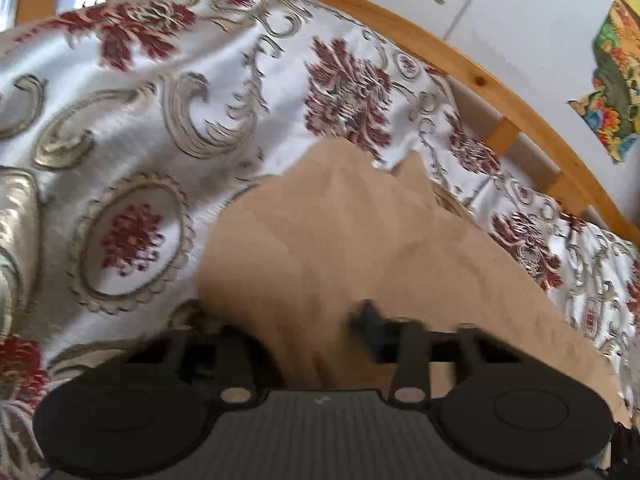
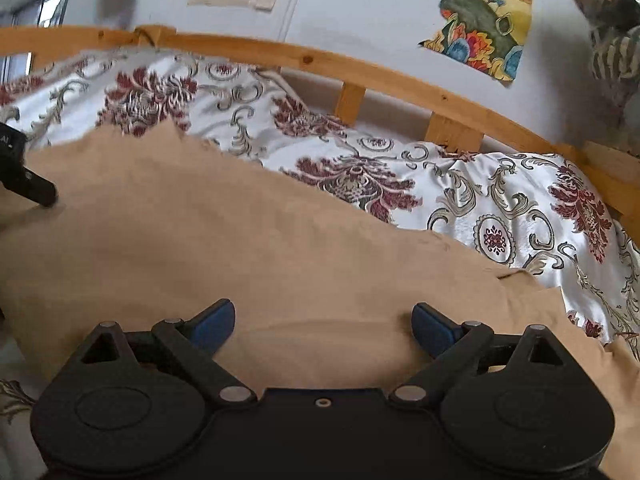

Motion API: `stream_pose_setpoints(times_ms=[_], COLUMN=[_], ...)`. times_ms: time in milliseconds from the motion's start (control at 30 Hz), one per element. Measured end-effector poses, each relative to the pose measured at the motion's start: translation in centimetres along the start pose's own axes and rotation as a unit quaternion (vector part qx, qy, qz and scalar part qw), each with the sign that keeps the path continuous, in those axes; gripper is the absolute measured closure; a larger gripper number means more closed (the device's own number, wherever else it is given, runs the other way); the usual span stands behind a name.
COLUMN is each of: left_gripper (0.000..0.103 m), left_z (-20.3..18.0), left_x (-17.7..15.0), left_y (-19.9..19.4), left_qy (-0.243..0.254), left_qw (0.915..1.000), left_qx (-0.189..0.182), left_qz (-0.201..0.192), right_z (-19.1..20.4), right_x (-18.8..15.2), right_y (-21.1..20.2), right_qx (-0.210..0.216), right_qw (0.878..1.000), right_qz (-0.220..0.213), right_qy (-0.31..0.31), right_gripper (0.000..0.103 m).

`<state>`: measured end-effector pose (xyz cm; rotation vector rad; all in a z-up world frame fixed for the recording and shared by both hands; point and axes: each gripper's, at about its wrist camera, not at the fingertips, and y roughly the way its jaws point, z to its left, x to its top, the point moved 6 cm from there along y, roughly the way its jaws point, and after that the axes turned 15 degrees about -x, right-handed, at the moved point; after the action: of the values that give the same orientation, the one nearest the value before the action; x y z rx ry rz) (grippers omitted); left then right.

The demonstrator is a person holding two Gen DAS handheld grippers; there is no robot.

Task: Fold large clothes

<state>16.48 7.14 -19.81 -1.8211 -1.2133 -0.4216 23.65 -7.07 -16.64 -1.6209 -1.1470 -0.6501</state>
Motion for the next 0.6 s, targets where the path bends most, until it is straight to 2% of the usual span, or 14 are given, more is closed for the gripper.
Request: stream_pose_setpoints(times_ms=[33, 100, 200, 267, 333, 400, 433, 467, 500, 533, 567, 600], left_gripper=[0.088, 0.094, 0.098, 0.099, 0.1, 0.1, 0.1, 0.101, 0.101, 0.101, 0.101, 0.101], left_z=[-0.1, -0.9, -3.6, -6.6, -10.1, -14.2, -16.2, -18.4, -20.2, -21.8, -23.4, -24.5], left_x=[0.1, 0.4, 1.1, 1.7, 2.1, 2.0, 1.9, 1.7, 1.3, 1.0, 0.5, 0.0], left_y=[-0.4, -1.1, -2.6, -3.9, -5.1, -6.0, -6.3, -6.5, -6.6, -6.6, -6.3, -5.9], left_qy=[-0.001, 0.009, 0.06, 0.123, 0.185, 0.256, 0.291, 0.333, 0.369, 0.399, 0.425, 0.439], left_qw=[1.0, 0.9998, 0.9971, 0.9894, 0.9766, 0.9548, 0.9414, 0.9237, 0.9072, 0.8914, 0.8758, 0.8655], left_qx=[-0.005, -0.007, -0.025, -0.056, -0.095, -0.145, -0.168, -0.189, -0.202, -0.214, -0.226, -0.233], left_qz=[-0.006, -0.016, -0.039, -0.052, -0.057, -0.044, -0.031, -0.012, 0.003, 0.019, 0.044, 0.064], right_z=[0.0, -0.1, -0.5, -0.8, -1.2, -1.8, -2.5, -3.0, -4.0, -5.2, -7.0, -9.0], right_x=[-0.1, -0.3, -0.3, -0.3, -0.4, -0.4, -0.3, -0.1, 0.1, 0.5, 1.1, 1.6], right_y=[-0.1, -0.2, -0.3, -0.3, -0.3, -0.1, 0.0, 0.1, 0.1, 0.2, 0.1, -0.1], right_qx=[-0.001, 0.0, 0.006, 0.01, 0.016, 0.031, 0.048, 0.063, 0.072, 0.073, 0.072, 0.069], right_qw=[1.0, 1.0, 1.0, 1.0, 0.999, 0.997, 0.995, 0.992, 0.989, 0.985, 0.977, 0.967], right_qz=[-0.002, -0.004, -0.004, -0.001, 0.003, 0.009, 0.011, 0.015, 0.024, 0.037, 0.053, 0.064], right_qy=[0.0, 0.005, 0.019, 0.03, 0.042, 0.064, 0.084, 0.105, 0.13, 0.155, 0.192, 0.236], right_gripper=[0.007, 0.007, 0.007, 0.007, 0.007, 0.008, 0.011, 0.013, 0.019, 0.029, 0.033, 0.037])
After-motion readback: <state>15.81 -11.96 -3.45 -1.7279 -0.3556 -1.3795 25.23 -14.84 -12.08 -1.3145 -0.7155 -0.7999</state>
